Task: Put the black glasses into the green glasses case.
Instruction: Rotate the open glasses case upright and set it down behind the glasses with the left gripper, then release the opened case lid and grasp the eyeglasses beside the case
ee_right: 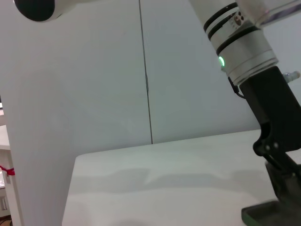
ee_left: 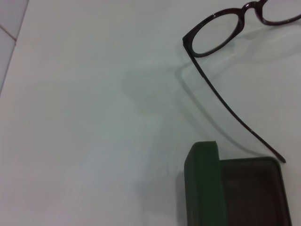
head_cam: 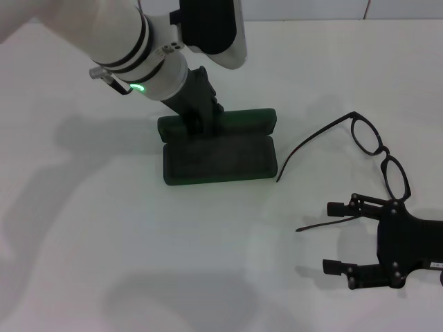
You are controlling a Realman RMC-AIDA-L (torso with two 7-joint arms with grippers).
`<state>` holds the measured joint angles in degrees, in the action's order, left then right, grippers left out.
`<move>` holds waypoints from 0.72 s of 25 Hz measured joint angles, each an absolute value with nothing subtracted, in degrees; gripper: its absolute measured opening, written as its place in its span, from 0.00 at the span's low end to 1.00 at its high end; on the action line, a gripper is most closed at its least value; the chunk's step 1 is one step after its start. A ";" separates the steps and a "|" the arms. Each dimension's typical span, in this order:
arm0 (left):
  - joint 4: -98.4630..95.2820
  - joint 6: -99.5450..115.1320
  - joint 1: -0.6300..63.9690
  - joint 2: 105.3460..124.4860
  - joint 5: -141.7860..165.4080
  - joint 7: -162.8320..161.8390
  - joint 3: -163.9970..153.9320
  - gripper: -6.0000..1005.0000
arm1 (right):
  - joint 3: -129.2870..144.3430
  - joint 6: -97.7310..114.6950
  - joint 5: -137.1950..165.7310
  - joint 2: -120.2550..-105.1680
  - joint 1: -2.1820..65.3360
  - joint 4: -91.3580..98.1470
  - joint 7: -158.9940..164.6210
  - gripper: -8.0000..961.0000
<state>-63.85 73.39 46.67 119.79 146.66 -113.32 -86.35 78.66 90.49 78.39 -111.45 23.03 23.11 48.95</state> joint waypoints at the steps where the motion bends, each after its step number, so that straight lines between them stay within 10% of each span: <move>1: -63.97 73.25 46.52 119.79 146.73 -113.32 -86.54 0.24 | 78.66 90.50 78.40 -111.45 23.03 23.11 48.95 0.89; 18: -64.22 82.77 40.34 119.00 131.14 -112.43 -65.31 0.58 | 78.31 90.81 78.40 -111.29 22.66 23.16 48.95 0.89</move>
